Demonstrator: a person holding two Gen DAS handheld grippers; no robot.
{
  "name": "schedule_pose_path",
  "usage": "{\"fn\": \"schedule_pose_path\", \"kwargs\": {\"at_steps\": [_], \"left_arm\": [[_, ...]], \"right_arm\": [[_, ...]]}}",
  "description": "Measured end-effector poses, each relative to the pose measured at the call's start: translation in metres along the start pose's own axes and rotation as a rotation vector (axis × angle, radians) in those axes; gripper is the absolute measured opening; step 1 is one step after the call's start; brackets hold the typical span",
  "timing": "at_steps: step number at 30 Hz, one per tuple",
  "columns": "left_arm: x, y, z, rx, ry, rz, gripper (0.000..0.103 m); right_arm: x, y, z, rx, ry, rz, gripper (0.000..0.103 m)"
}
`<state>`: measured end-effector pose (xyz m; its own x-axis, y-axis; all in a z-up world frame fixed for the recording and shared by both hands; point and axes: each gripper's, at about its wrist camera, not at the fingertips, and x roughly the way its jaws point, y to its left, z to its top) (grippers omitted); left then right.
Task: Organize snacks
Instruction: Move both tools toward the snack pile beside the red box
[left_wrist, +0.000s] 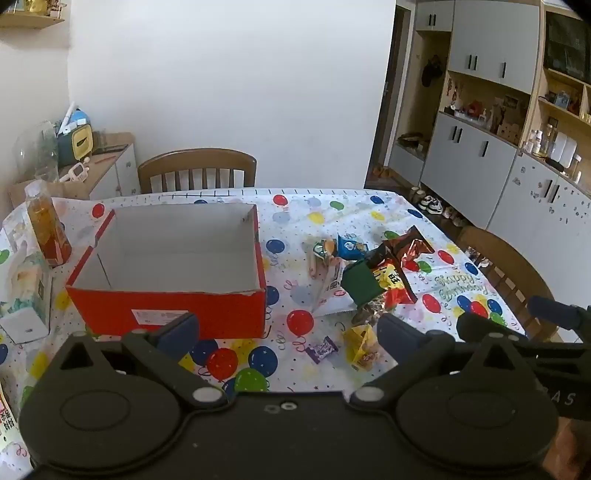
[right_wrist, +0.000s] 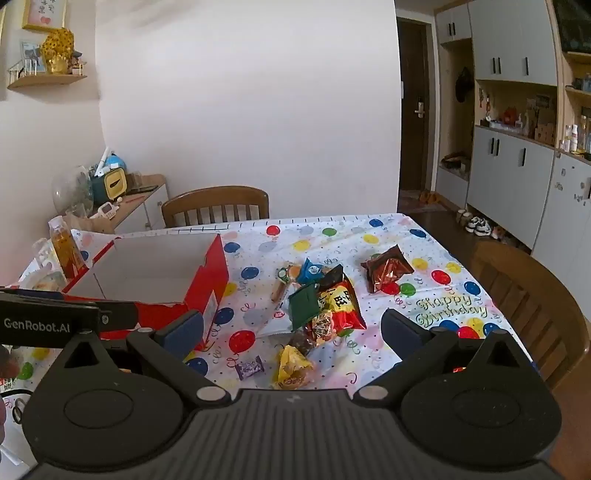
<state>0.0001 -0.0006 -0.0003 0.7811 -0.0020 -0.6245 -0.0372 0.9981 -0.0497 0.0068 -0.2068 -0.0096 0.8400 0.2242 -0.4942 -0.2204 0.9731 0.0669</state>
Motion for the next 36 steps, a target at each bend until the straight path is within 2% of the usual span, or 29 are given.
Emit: {"fn": "schedule_pose_path", "kwargs": {"at_steps": [2,4,25,36], "left_arm": [[0.000,-0.002,0.000,0.007,0.005,0.003,0.102],[0.003,-0.002,0.001,-0.004,0.021,-0.002,0.103],[-0.010,0.007,-0.005,-0.008,-0.003,-0.027,0.103],[-0.011,0.002,-0.002,0.008,-0.011,-0.035,0.103]], "right_arm": [[0.001,0.008,-0.001,-0.013,-0.006,0.006,0.103],[-0.003,-0.002,-0.003,0.022,-0.019,0.022,0.103],[-0.012,-0.004,-0.001,0.077,0.007,0.008,0.103],[-0.013,-0.011,0.000,0.111,0.002,0.058,0.103]]}}
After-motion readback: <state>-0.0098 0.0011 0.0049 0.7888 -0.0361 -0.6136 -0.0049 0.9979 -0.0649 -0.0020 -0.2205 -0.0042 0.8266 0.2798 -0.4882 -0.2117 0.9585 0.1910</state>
